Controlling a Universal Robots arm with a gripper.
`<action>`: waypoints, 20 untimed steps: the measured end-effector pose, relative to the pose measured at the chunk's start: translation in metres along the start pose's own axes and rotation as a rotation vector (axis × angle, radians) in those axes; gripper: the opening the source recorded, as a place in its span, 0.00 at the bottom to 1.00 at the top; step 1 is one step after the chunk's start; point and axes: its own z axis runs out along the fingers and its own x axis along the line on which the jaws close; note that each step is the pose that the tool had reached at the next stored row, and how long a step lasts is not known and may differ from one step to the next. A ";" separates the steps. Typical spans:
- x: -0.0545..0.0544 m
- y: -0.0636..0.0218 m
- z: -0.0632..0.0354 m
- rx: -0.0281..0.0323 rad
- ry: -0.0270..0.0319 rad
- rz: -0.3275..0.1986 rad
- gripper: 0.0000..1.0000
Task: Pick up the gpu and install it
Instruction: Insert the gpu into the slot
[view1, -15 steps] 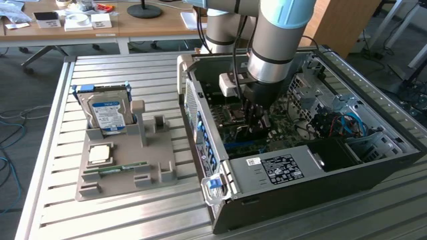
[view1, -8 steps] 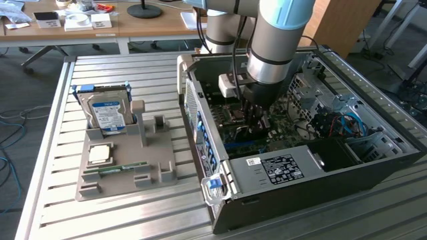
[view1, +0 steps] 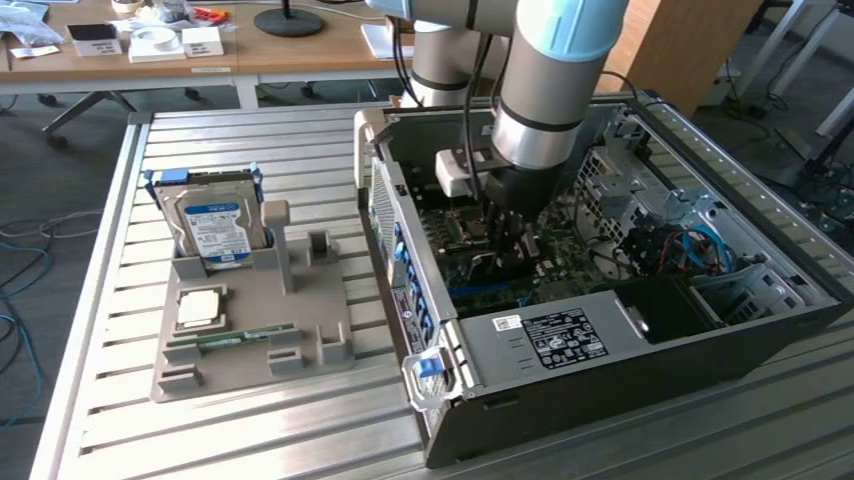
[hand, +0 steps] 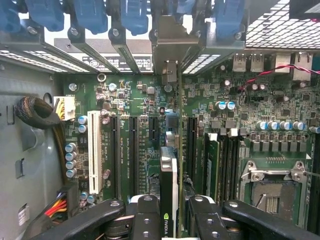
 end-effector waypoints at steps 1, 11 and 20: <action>0.000 0.0001 0.0003 0.0000 0.0000 0.000 0.27; 0.000 0.0013 0.0035 -0.0002 0.0001 -0.004 0.27; 0.000 0.0015 0.0016 -0.0002 -0.0005 -0.004 0.27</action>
